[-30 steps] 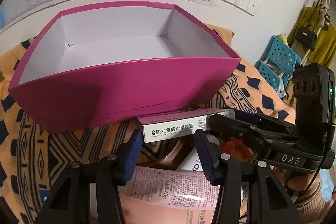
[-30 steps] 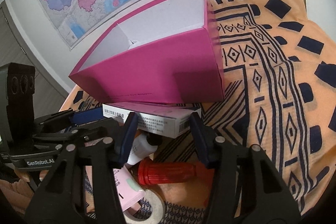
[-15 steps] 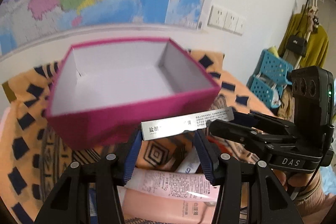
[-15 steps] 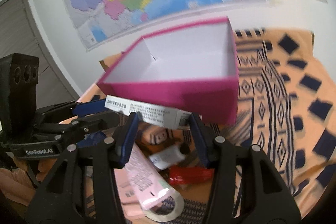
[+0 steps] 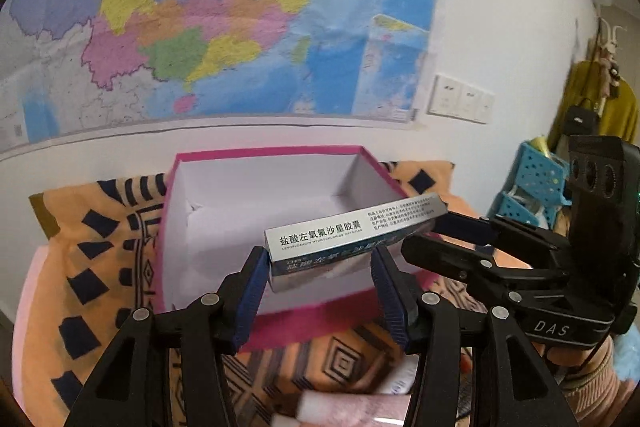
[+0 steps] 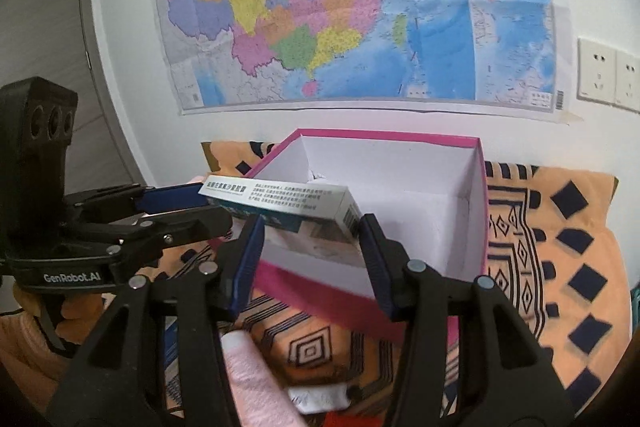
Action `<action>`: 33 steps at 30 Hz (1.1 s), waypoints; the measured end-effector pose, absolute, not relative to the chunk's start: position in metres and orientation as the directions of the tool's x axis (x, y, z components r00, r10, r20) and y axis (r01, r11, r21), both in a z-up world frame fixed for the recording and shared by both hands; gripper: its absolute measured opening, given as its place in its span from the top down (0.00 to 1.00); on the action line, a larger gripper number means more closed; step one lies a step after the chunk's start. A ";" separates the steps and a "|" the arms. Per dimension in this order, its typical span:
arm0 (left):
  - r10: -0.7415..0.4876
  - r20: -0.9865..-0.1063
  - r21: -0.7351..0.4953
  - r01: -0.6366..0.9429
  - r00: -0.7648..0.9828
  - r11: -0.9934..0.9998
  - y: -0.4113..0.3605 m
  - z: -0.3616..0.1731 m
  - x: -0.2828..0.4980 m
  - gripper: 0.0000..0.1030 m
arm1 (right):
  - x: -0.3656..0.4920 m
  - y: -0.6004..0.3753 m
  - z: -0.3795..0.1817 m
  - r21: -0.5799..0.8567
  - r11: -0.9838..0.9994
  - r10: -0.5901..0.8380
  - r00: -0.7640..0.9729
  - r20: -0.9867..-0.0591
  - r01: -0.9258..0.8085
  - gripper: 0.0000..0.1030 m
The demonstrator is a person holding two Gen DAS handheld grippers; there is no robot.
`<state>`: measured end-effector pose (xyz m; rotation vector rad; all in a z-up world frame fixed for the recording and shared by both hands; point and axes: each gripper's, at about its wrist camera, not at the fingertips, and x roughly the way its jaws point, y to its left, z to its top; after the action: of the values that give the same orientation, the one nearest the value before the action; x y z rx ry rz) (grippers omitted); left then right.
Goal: Organize rigid objects
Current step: 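Carry the white carton into the magenta box and open the right tool, then move the right tool back to the pile of tubes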
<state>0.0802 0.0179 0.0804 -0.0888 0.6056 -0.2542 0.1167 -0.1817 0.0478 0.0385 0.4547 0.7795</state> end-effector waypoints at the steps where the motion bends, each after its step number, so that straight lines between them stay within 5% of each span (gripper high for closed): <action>1: -0.257 -0.562 -0.172 0.193 0.786 0.966 0.021 0.077 0.087 0.49 | 0.120 -0.178 0.047 0.196 0.714 0.686 0.617 -0.386 -0.672 0.50; 17: -0.178 -0.687 -0.197 0.055 0.704 0.979 0.046 0.028 0.137 0.49 | 0.180 -0.148 0.002 0.265 0.746 0.641 0.549 -0.537 -0.611 0.50; 33: -0.230 -0.606 -0.155 0.171 0.761 0.973 0.049 0.040 0.069 0.41 | 0.102 -0.202 0.000 0.310 0.685 0.712 0.516 -0.476 -0.659 0.45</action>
<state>0.0689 0.0487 0.0399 -0.0919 0.6710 -0.2188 0.1021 -0.2023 0.0002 0.0936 0.6150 0.8244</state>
